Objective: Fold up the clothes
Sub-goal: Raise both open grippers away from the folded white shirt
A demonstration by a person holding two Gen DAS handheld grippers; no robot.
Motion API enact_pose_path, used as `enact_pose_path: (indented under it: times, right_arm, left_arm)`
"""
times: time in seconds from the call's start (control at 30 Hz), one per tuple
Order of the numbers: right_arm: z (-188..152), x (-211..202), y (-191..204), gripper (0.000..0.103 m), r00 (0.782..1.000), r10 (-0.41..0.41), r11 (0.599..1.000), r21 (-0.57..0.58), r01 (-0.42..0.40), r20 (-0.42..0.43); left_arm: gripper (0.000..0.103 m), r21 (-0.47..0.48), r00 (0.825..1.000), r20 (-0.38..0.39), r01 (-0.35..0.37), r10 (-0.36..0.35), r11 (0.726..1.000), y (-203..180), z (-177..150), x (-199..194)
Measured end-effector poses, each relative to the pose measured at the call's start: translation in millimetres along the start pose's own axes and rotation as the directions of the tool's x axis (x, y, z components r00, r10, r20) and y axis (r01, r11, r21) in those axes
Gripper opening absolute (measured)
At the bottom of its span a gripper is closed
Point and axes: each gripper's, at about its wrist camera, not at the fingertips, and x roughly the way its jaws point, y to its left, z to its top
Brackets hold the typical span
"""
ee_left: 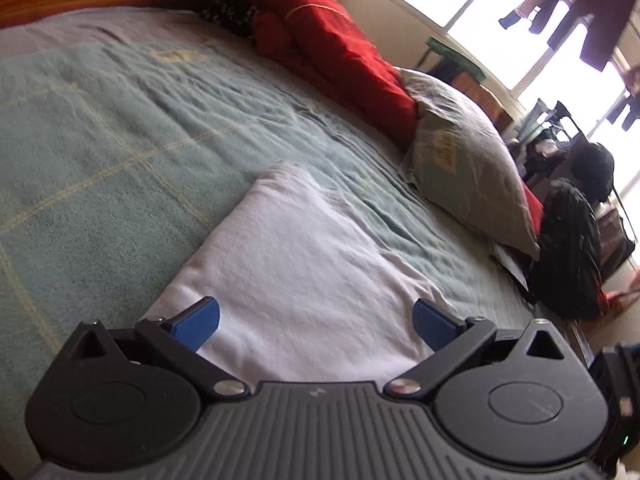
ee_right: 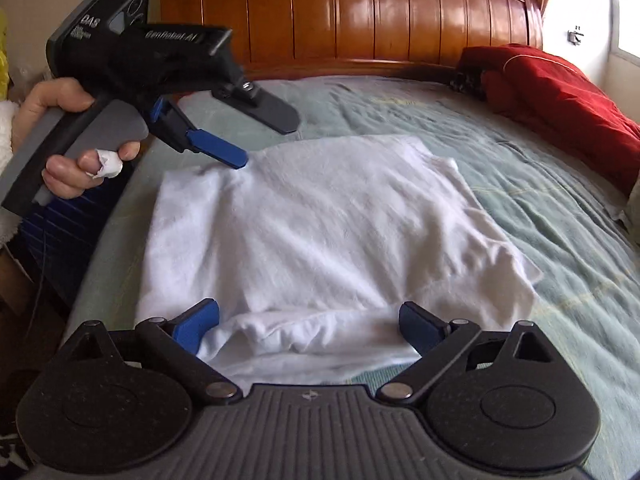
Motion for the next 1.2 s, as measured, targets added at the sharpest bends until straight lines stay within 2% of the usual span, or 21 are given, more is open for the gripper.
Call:
enact_pose_path:
  times: [0.13, 0.27, 0.33, 0.47, 0.57, 0.67, 0.8, 0.87, 0.93, 0.97, 1.0, 1.07, 1.13, 1.2]
  right_arm:
    - [-0.3, -6.8, 17.8, 0.099, 0.999, 0.041, 0.998, -0.050, -0.040, 0.010]
    - [-6.4, 11.8, 27.3, 0.099, 0.993, 0.098, 0.995, -0.028, -0.099, -0.061]
    - [-13.7, 11.6, 21.6, 0.095, 0.993, 0.079, 0.997, 0.015, -0.078, -0.091]
    - [-22.5, -22.8, 11.3, 0.096, 0.996, 0.084, 0.992, 0.095, -0.080, -0.042]
    - [-26.4, -41.0, 6.8, 0.096, 0.997, 0.073, 0.988, 0.137, -0.072, -0.003]
    - [-27.4, -50.6, 5.5, 0.096, 0.998, 0.064, 0.982, 0.175, -0.068, 0.025]
    - [-28.2, -58.3, 7.2, 0.096, 0.997, 0.053, 0.976, 0.208, -0.062, 0.047]
    - [-28.0, -60.3, 9.5, 0.096, 0.997, 0.052, 0.976, 0.210, -0.062, 0.051]
    - [-28.1, -61.8, 11.9, 0.096, 0.997, 0.049, 0.976, 0.210, -0.059, 0.052]
    - [-28.4, -62.3, 13.0, 0.096, 0.998, 0.046, 0.976, 0.209, -0.056, 0.050]
    - [-29.6, -63.9, 14.2, 0.096, 0.998, 0.044, 0.976, 0.210, -0.054, 0.050]
    - [-31.8, -65.1, 14.8, 0.096, 0.997, 0.056, 0.974, 0.217, -0.066, 0.052]
    - [-34.3, -64.7, 15.4, 0.096, 0.997, 0.061, 0.972, 0.226, -0.070, 0.047]
    - [-35.7, -64.1, 16.6, 0.096, 0.997, 0.059, 0.972, 0.227, -0.067, 0.040]
  left_arm:
    - [0.102, 0.004, 0.999, -0.010, 0.034, -0.034, 0.999, -2.1, -19.4, -20.4]
    - [0.102, -0.064, 0.997, -0.075, -0.020, 0.015, 0.998, 14.5, -33.9, -16.4]
    - [0.102, -0.092, 0.999, -0.026, -0.023, 0.021, 0.996, 19.2, -36.9, -30.2]
    - [0.102, -0.140, 0.995, 0.103, 0.031, -0.016, 0.990, 33.2, -46.6, -63.3]
    - [0.102, -0.240, 0.994, 0.113, 0.029, -0.002, 0.970, 56.6, -57.4, -61.0]
    - [0.100, -0.349, 0.995, 0.095, 0.061, -0.029, 0.935, 82.0, -67.8, -41.8]
    - [0.100, -0.362, 0.983, 0.174, 0.125, -0.065, 0.924, 94.8, -65.3, -30.8]
    - [0.099, -0.367, 0.980, 0.191, 0.129, -0.061, 0.921, 97.0, -58.3, -27.0]
    - [0.090, -0.357, 0.979, 0.197, 0.119, -0.050, 0.926, 93.5, -55.5, -25.7]
    - [0.080, -0.348, 0.979, 0.198, 0.115, -0.048, 0.930, 90.4, -55.9, -25.7]
    - [0.074, -0.330, 0.978, 0.199, 0.133, -0.069, 0.935, 87.7, -58.5, -26.0]
    - [0.069, -0.300, 0.974, 0.193, 0.170, -0.115, 0.939, 86.0, -65.4, -23.1]
    - [0.057, -0.296, 0.977, 0.191, 0.146, -0.091, 0.944, 88.8, -69.0, -17.8]
    - [0.037, -0.322, 0.975, 0.208, 0.143, -0.077, 0.936, 95.9, -66.5, -15.9]
